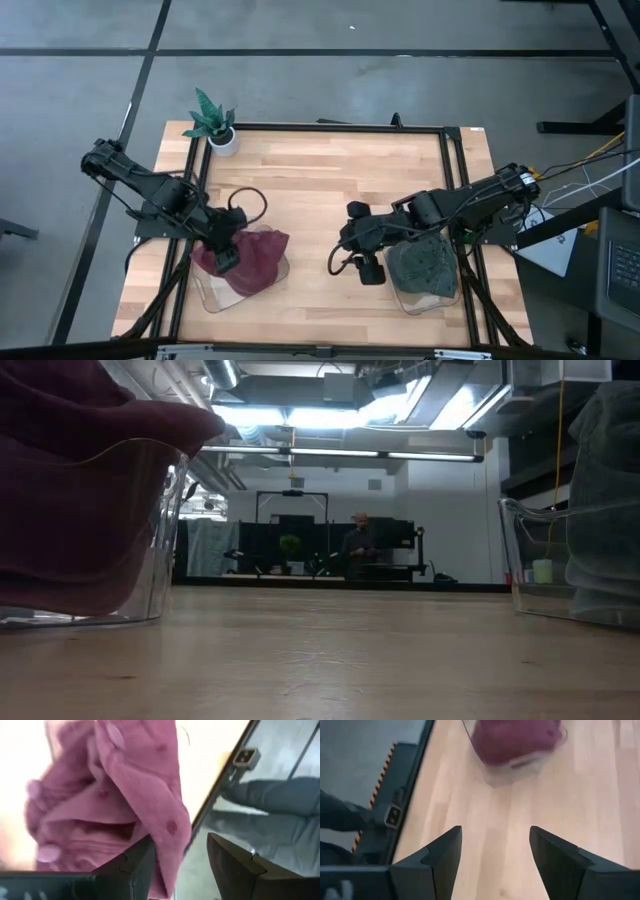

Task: Pick & Place hat
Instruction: Put the red cap into the left transparent bin, then return to Home Position

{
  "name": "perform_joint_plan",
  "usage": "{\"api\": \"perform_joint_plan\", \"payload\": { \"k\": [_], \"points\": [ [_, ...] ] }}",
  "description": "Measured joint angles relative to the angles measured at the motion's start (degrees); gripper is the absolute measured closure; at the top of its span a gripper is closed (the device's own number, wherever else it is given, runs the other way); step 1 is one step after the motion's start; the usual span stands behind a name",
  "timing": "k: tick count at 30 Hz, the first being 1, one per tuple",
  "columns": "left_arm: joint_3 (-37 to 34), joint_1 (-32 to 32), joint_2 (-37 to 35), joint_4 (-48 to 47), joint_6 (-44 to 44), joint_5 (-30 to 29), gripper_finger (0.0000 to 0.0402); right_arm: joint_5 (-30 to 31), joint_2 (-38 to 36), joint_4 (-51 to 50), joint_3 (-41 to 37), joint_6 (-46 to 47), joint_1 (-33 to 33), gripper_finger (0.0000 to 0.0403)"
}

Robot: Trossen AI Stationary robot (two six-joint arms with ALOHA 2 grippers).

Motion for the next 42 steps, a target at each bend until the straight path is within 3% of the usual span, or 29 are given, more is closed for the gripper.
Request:
{"api": "perform_joint_plan", "payload": {
  "k": [5, 9, 13, 16, 21, 25, 31, 42],
  "points": [
    [0.0, 0.0, -3.48, -0.1, 0.59, -8.39, 0.0229, 1.03, -1.59, -5.99, 0.0, -0.19, 0.0, 0.017],
    [0.0, 0.02, -5.77, 10.76, 8.57, -18.77, 0.0229, 2.81, -5.77, -3.12, -4.65, 0.8, 0.8, 0.017],
    [0.04, 0.19, -6.19, 28.05, 22.54, -23.55, 0.0229, 3.24, -13.52, 8.96, -18.28, 4.4, 2.11, 0.017],
    [0.04, 1.1, -5.54, 39.23, 30.97, -24.47, 0.0229, 0.12, -20.3, 20.78, -29.38, 6.25, 2.35, 0.017],
    [0.11, 3.0, -3.51, 50.79, 37.98, -24.14, 0.0229, -4.7, -32.0, 37.99, -43.47, 8.5, 1.37, 0.017],
    [0.11, 4.55, -1.85, 51.23, 36.43, -23.37, 0.0229, -2.86, -42.19, 48.44, -51.66, 6.77, -0.62, 0.017],
    [0.09, 6.34, 1.02, 51.27, 32.53, -23.22, 0.0229, 4.01, -55.04, 54.13, -63.17, 3.84, -5.21, 0.017],
    [0.09, 7.8, 2.37, 51.81, 23.17, -23.3, 0.0229, 0.74, -68.13, 63.78, -80.54, 4.05, -12.92, 0.017]
  ]
}}
